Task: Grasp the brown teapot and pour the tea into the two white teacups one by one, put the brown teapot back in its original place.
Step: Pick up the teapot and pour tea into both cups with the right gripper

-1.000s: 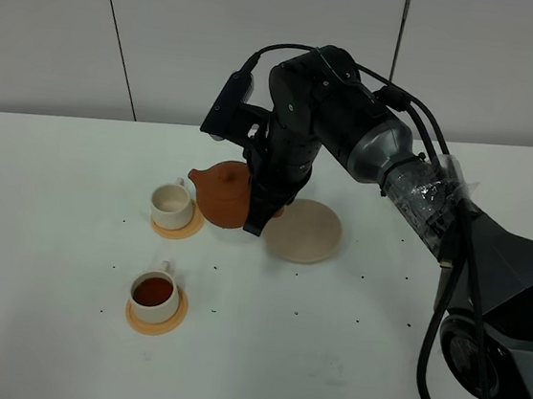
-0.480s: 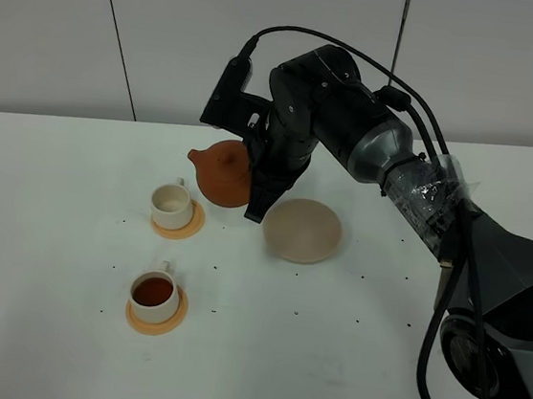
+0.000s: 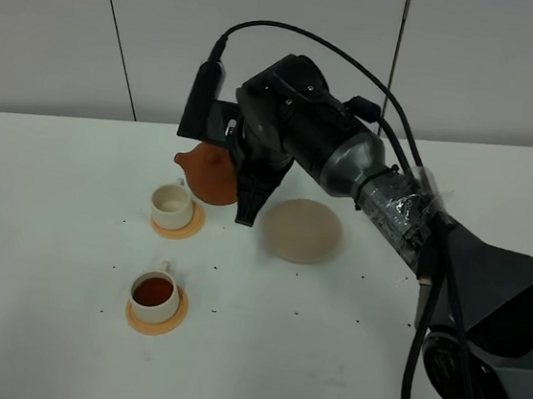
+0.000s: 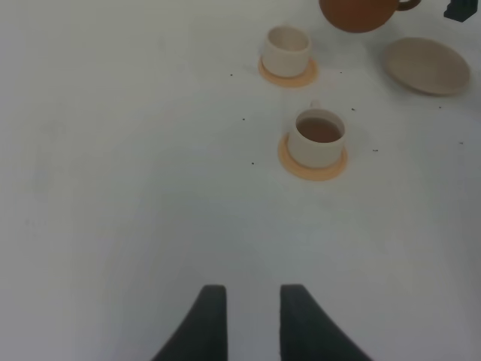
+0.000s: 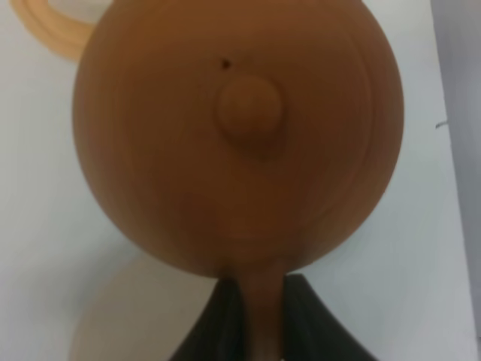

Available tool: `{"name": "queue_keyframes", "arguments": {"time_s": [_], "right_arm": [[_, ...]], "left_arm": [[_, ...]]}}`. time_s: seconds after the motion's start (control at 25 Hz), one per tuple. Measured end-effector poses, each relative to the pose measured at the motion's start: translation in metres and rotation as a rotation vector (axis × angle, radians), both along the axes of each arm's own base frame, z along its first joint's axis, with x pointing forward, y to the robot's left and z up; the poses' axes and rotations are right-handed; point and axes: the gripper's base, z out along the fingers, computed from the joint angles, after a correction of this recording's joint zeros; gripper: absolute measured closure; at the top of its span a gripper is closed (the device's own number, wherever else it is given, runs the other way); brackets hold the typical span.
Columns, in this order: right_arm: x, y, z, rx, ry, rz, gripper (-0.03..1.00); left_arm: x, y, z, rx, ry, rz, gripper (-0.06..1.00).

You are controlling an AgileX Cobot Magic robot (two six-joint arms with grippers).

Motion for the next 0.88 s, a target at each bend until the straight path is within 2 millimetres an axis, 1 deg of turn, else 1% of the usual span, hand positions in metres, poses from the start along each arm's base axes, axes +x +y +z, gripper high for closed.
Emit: {"name": "queue_keyframes", "arguments": {"time_s": [0.16, 0.36, 0.48, 0.72, 0.88], "right_arm": [[-0.004, 0.006, 0.001, -0.022, -0.028, 0.018, 0.87], [-0.005, 0.007, 0.002, -0.059, -0.059, 0.029, 0.87], [-0.003, 0.006, -0.003, -0.089, -0.074, 0.030, 0.87], [-0.002, 0.008, -0.020, -0.138, -0.063, 0.034, 0.87], [-0.003, 0.009, -0.022, -0.171, -0.079, 0.038, 0.87]], "left_arm": [[0.000, 0.000, 0.000, 0.000, 0.000, 0.000, 0.70], [0.000, 0.000, 0.000, 0.000, 0.000, 0.000, 0.70], [0.000, 0.000, 0.000, 0.000, 0.000, 0.000, 0.70], [0.000, 0.000, 0.000, 0.001, 0.000, -0.001, 0.70], [0.000, 0.000, 0.000, 0.002, 0.000, -0.001, 0.70]]}}
